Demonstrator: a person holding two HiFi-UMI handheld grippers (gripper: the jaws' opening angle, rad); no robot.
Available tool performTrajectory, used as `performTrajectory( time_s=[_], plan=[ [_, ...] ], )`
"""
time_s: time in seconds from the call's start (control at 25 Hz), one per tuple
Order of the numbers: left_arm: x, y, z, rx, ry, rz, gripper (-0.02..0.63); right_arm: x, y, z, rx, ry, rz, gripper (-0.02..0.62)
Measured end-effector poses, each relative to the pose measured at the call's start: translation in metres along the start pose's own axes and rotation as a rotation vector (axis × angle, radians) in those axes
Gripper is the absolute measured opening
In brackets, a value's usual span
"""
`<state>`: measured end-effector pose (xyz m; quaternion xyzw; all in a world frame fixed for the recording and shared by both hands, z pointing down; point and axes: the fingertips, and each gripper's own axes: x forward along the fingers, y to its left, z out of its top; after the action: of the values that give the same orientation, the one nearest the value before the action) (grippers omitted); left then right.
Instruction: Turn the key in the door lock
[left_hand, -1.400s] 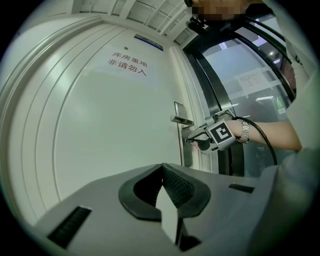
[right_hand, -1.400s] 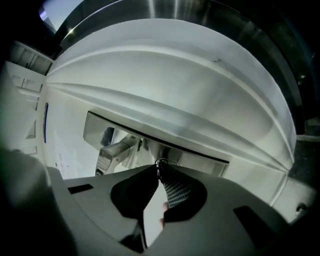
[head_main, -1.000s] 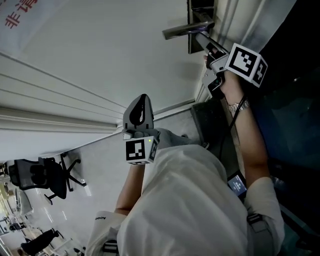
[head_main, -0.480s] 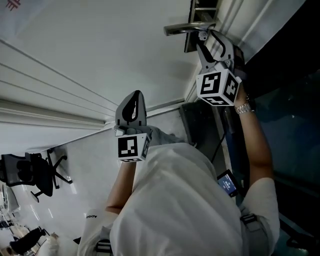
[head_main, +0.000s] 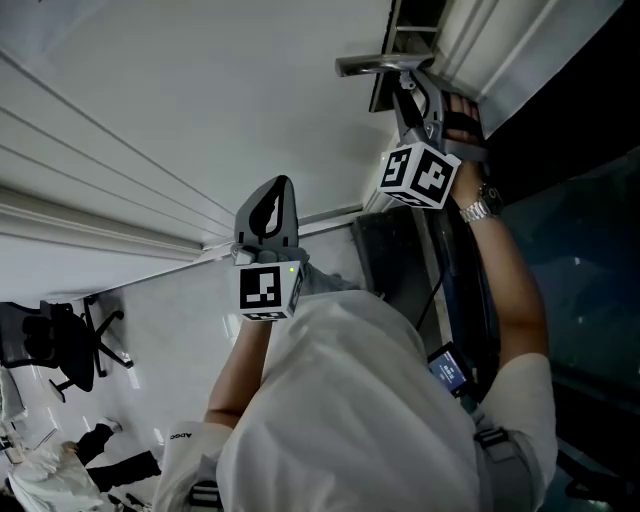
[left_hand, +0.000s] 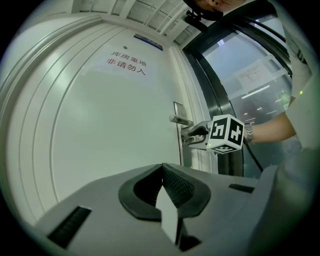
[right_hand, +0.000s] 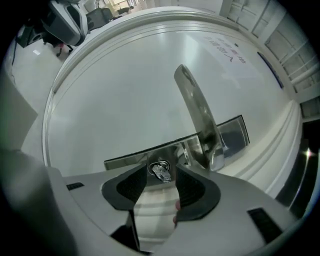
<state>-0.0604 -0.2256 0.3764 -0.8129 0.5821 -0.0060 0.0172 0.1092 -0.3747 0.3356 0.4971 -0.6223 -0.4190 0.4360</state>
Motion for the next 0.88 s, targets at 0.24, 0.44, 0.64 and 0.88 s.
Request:
performTrajectory(
  time_s=[0.24,0.44,0.64,0.88],
  plan=[
    [0.003,-0.002,0.004,0.000,-0.003,-0.003,0.009,0.003,0.000,0.001,0.021,0.003,-0.013,0.112],
    [0.005,-0.008,0.001,0.004,0.000,-0.011,0.009,0.003,-0.003,0.001,0.110,0.020,-0.037,0.107],
    [0.001,-0.007,0.003,-0.001,0.006,-0.012,0.010,-0.002,-0.007,0.002,0.284,0.014,-0.016,0.107],
    [0.001,-0.006,0.000,-0.011,0.009,-0.005,0.011,-0.002,-0.011,0.002,0.437,0.009,0.008,0.107]
  ],
)
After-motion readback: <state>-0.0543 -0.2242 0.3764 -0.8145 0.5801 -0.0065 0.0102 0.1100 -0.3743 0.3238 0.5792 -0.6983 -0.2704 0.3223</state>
